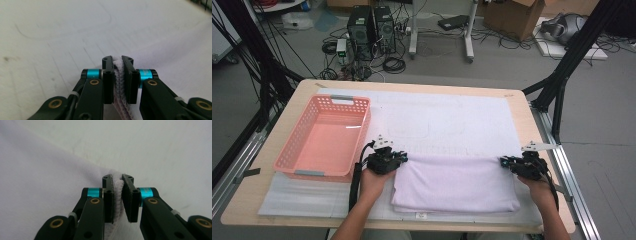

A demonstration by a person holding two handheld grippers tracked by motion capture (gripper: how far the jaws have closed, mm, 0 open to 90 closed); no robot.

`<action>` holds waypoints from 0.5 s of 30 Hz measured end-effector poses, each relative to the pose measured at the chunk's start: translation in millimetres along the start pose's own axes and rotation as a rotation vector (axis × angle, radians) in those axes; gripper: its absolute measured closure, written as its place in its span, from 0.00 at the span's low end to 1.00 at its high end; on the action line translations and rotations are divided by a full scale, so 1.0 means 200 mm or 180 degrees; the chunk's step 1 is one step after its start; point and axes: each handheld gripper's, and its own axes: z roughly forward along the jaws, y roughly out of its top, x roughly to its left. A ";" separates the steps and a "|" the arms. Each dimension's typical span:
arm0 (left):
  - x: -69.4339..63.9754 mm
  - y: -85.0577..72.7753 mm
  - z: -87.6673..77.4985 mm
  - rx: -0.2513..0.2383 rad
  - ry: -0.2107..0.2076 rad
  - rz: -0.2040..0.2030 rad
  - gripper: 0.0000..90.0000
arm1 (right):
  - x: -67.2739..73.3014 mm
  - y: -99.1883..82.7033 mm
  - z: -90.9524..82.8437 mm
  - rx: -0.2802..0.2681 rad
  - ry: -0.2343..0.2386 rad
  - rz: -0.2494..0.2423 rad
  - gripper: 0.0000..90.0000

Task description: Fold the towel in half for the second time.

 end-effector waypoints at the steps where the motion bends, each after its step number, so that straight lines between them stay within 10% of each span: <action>1: 0.01 0.01 -0.01 -0.0096 0.0021 -0.0005 0.90 | 0.00 0.01 -0.01 -0.0137 -0.0043 0.0037 0.90; 15: 0.09 0.21 0.10 -0.0299 0.0233 0.0022 0.89 | -0.01 0.17 0.08 -0.0456 -0.0591 0.0003 0.89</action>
